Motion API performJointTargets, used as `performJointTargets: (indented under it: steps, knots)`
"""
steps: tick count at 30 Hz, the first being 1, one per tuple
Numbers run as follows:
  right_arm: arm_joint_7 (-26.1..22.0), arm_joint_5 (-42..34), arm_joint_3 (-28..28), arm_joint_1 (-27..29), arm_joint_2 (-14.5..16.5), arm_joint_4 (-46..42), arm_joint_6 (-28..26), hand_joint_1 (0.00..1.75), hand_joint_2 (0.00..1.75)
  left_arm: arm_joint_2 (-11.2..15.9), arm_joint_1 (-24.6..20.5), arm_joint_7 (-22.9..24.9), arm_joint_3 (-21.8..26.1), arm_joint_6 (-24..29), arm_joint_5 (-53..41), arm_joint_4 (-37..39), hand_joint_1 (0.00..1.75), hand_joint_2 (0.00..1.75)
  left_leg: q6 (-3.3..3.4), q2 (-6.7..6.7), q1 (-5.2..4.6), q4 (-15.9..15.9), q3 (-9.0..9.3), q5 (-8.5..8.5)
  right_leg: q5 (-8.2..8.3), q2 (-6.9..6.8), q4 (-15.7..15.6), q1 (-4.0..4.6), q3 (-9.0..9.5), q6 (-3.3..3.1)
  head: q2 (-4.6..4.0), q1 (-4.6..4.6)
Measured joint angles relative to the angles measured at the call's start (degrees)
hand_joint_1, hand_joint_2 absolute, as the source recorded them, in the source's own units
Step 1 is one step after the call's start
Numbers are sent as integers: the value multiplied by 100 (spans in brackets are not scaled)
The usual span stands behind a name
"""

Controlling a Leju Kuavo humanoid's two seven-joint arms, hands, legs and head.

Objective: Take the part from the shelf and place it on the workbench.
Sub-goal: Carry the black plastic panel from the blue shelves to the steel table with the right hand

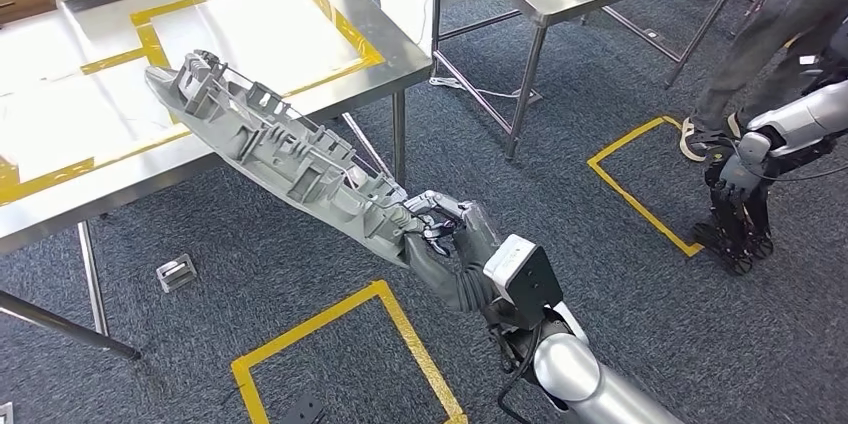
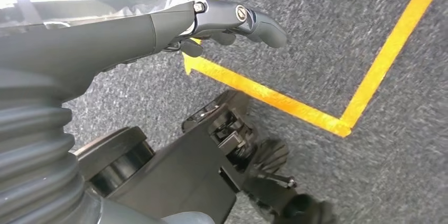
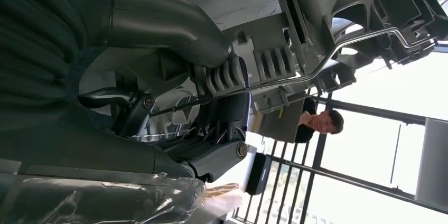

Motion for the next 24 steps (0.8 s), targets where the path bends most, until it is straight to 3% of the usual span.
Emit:
performJointTargets:
  steps: [2, 7, 8, 10, 12, 13, 15, 16, 17, 21, 23, 24]
  knots:
    - [-17, 0, 2, -2, 3, 4, -1, 175, 175, 3, -14, 9, 1, 3, -1, 1, 0, 175, -87, -30, 8, 68, -16, -59, 144, 36, -467, 1, 184, -30, 0, -2]
    - [-38, 0, -3, -4, 7, 11, -12, 175, 175, 3, -17, 19, 1, 1, -3, -1, 0, 175, -249, -26, 45, 206, -74, -172, 45, 40, -554, 36, 254, -271, 0, -45]
    - [-41, 0, -4, -8, 8, 11, -13, 175, 175, 3, -22, 19, 1, 0, -4, -1, 0, 175, -262, -18, 47, 445, -186, -278, 31, 31, -571, 36, 292, -312, 0, -57]
    - [-51, -1, -5, -14, 9, 11, -15, 175, 175, 2, -21, 19, 1, 0, -4, -1, 0, 175, -264, -11, 43, 1201, -591, -525, -14, 14, -579, 58, 353, -370, 0, -80]
    - [-56, -2, -5, -11, 9, 15, -17, 175, 175, 1, -4, 19, 1, 1, -4, -1, 0, 175, -247, -11, 41, 1669, -925, -537, -69, 16, -579, 86, 421, -394, 0, -86]
    - [-55, -2, -5, -9, 9, 19, -17, 175, 175, 1, 2, 19, 1, 1, -4, -1, 0, 175, -227, -11, 37, 1594, -949, -380, -103, 21, -578, 96, 467, -393, 0, -88]
    - [-55, -2, -5, -8, 9, 26, -19, 175, 175, 6, 4, 19, 2, 2, -4, -1, 0, 175, -167, -9, 17, 968, -743, 96, -183, 28, -580, 106, 579, -371, 0, -89]
    - [-58, -2, -5, -12, 9, 27, -20, 175, 175, 10, 2, 19, 3, 2, -4, 0, 0, 175, -135, -5, -6, 654, -623, 270, -220, 29, -579, 115, 621, -347, 0, -88]
    - [-62, -2, -5, -15, 10, 27, -22, 175, 175, 15, -1, 20, 4, 2, -5, 1, 0, 175, -104, -1, -28, 422, -525, 343, -244, 29, -580, 116, 639, -317, 0, -90]
    - [-63, -2, -12, -17, 10, 26, -26, 175, 175, 25, -3, 22, 13, 1, -9, 1, 0, 175, -4, -1, -54, 130, -388, 200, -296, 5, -595, 113, 611, -186, 0, -99]
    - [-59, -2, -16, -20, 8, 26, -22, 175, 175, 32, -6, 20, 28, 13, -12, 1, 0, 175, 51, -6, -29, 72, -331, 181, -446, 2, -299, 109, 468, -135, 0, -85]
    - [-59, -2, -18, -17, 7, 26, -21, 175, 175, 31, -11, 19, 34, 19, -14, 1, 0, 175, 77, -7, -28, 65, -312, 165, -562, 7, 18, 105, 291, -124, 0, -74]
